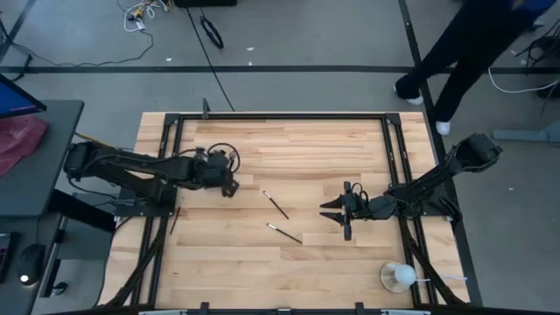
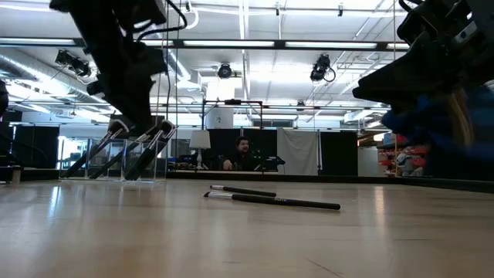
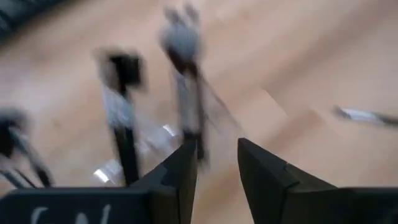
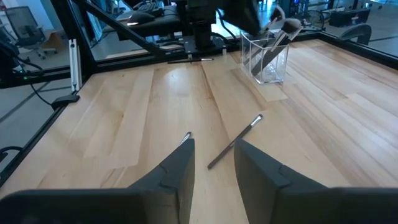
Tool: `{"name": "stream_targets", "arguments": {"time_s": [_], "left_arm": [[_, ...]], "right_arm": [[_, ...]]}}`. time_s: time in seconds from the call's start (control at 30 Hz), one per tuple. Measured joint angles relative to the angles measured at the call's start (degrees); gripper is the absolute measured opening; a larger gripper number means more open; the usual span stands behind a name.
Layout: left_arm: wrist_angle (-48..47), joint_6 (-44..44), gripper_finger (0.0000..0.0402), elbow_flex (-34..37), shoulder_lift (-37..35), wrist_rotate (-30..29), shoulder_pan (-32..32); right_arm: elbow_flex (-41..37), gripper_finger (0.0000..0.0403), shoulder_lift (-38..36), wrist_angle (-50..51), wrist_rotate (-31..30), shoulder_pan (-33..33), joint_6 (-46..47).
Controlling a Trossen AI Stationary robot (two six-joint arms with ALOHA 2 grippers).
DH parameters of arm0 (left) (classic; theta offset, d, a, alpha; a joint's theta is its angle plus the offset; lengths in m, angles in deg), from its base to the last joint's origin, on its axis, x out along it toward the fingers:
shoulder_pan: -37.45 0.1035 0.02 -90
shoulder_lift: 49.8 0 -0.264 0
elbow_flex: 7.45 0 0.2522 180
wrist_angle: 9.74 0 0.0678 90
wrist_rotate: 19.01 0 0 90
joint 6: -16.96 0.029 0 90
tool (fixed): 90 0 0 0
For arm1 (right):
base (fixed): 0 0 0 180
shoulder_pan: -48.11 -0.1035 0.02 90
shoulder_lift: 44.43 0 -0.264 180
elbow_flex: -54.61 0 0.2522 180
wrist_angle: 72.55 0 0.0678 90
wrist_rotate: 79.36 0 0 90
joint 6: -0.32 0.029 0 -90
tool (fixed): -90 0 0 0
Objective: Put items in baskets/containers
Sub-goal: Put the eyeshadow brush into the transparent organizer
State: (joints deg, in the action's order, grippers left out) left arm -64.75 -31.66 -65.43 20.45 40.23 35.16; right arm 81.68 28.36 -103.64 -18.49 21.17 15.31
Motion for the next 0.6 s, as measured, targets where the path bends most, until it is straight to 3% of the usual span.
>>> {"name": "stream_targets", "arguments": {"time_s": [0.27, 0.43, 0.6], "left_arm": [[-13.9, -17.3, 0.0085, -1.7, 0.1, 14.9, -11.8], [-20.7, -37.6, 0.0036, 4.5, 0.3, 19.3, -21.3], [-18.0, -50.8, 0.0007, 10.4, 1.5, 19.0, -28.1]], "right_arm": [[0.0, 0.0113, 0.0, 0.3, 0.0, 0.0, 0.6], [0.0, 0.0113, 0.0, 0.3, 0.0, 0.0, 0.6], [0.0, 0.0113, 0.0, 0.3, 0.0, 0.0, 0.2]]}}
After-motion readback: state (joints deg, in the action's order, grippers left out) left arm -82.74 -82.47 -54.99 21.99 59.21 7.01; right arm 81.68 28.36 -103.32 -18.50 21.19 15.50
